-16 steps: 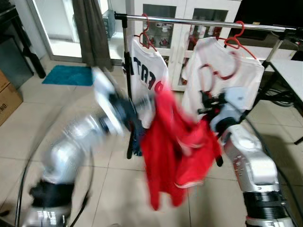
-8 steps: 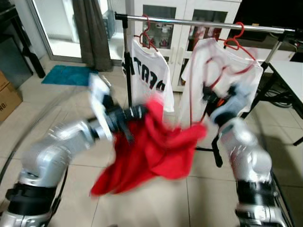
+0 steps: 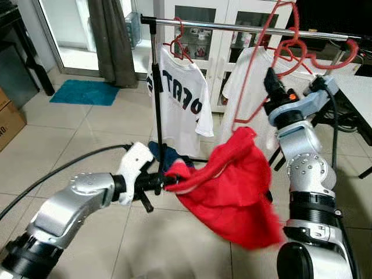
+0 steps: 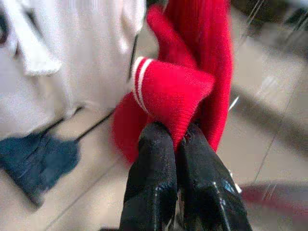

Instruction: Hang hanger

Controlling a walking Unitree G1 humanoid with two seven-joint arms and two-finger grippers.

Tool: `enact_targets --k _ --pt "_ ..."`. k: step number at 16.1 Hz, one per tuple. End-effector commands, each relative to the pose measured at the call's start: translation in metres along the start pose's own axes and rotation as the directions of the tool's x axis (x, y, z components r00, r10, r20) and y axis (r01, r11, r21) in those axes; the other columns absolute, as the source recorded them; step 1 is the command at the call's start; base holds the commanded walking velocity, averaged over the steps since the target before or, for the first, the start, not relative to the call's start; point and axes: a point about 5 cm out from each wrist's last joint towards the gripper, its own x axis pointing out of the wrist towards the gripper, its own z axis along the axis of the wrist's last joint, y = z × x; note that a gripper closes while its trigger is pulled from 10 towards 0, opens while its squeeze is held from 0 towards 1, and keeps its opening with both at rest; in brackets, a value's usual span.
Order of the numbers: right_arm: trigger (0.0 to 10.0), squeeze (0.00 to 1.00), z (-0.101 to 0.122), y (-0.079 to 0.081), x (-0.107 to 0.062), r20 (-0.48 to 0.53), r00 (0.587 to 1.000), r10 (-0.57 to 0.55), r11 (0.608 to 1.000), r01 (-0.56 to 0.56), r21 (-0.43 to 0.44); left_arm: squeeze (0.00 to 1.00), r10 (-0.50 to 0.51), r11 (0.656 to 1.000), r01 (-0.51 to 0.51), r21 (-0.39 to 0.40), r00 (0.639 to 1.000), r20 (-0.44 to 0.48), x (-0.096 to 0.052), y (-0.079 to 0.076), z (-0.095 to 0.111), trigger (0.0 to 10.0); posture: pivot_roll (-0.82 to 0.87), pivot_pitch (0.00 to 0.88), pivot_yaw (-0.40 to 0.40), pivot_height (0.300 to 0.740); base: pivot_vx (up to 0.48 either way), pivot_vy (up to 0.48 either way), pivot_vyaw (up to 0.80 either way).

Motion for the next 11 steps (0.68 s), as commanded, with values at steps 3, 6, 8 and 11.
enact_targets --k 3,6,8,11 --pt "0.0 0.00 -0.006 -0.004 -0.004 -0.031 0.999 -0.023 0.961 0.014 -0.276 0.00 -0.037 0.996 0.068 -0.061 0.908 0.416 -0.004 -0.007 0.064 0.0 -0.12 0.000 -0.018 0.740 0.000 0.000 0.00" --pt "0.0 0.00 -0.035 -0.007 -0.008 -0.080 0.990 -0.115 0.924 0.077 -0.375 0.00 0.024 1.000 -0.020 -0.013 0.904 0.427 0.028 0.003 0.096 0.0 -0.14 0.000 -0.014 0.740 0.000 0.000 0.00" --pt "0.0 0.00 -0.046 -0.006 -0.009 -0.085 0.987 -0.138 0.939 0.103 -0.328 0.00 -0.031 0.999 0.033 0.004 0.888 0.458 0.036 -0.005 0.106 0.0 -0.14 0.000 -0.014 0.740 0.000 0.000 0.00" --pt "0.0 0.00 -0.070 -0.003 -0.014 -0.118 0.983 -0.143 0.945 0.100 -0.311 0.00 -0.057 0.980 0.165 -0.108 0.763 0.644 0.031 -0.017 0.139 0.0 -0.14 0.000 -0.012 0.740 0.000 0.000 0.00"
